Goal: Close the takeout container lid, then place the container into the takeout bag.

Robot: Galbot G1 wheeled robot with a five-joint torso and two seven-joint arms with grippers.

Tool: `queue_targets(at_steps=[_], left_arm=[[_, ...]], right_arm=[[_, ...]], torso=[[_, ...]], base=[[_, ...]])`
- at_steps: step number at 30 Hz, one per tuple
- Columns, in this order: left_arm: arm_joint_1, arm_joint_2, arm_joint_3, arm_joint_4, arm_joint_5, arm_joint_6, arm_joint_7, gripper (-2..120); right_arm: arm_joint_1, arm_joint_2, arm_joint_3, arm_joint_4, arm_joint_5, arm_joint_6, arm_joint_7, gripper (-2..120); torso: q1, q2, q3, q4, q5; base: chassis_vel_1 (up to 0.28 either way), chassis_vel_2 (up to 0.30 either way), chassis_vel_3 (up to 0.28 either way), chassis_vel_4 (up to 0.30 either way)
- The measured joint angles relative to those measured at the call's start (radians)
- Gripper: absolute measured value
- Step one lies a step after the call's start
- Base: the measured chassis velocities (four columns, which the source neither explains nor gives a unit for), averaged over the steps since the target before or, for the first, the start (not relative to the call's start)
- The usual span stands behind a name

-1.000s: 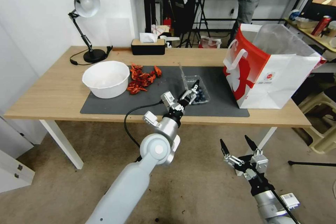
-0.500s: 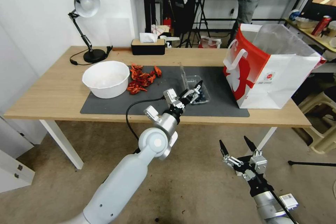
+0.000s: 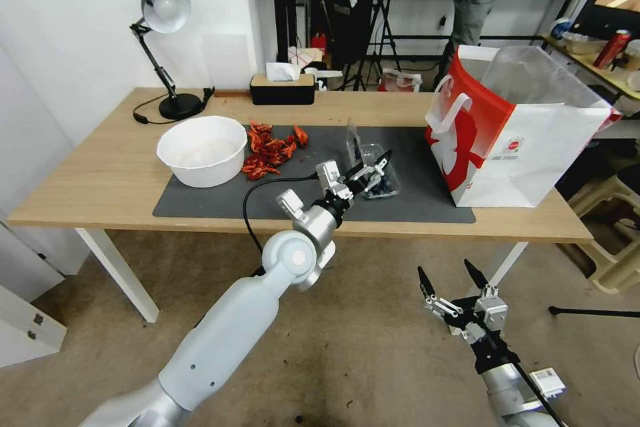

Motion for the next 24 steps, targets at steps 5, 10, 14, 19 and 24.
queue_targets(at_steps=[5,10,14,19,24], left_arm=[[-0.036,-0.011,0.019,0.027,-0.006,0.009,0.001,100],[-0.074,-0.026,0.033,0.059,-0.015,0.015,0.001,100],[-0.096,-0.034,0.052,0.081,-0.016,0.022,0.002,100],[-0.115,-0.046,0.066,0.103,-0.026,0.03,0.002,100],[-0.137,-0.056,0.084,0.129,-0.039,0.048,-0.009,100]], right_arm=[[0.002,-0.001,0.0,0.0,0.0,0.0,0.001,100],[0.003,-0.001,0.001,0.0,0.0,0.0,0.002,100],[0.005,-0.002,0.001,0.0,0.001,-0.001,0.002,100],[0.006,-0.002,0.0,0.0,0.001,-0.002,0.002,100],[0.006,-0.006,0.0,0.0,0.002,-0.003,0.003,100]], torso=[[0.0,0.0,0.0,-0.0001,0.0],[0.0,0.0,0.0,-0.0001,0.0],[0.0,0.0,0.0,0.0,0.0],[0.0,0.0,0.0,-0.0001,0.0],[0.0,0.0,0.0,0.0,0.0]], base=[[0.0,0.0,0.0,0.0],[0.0,0.0,0.0,0.0],[0.0,0.0,0.0,0.0],[0.0,0.0,0.0,0.0],[0.0,0.0,0.0,0.0]])
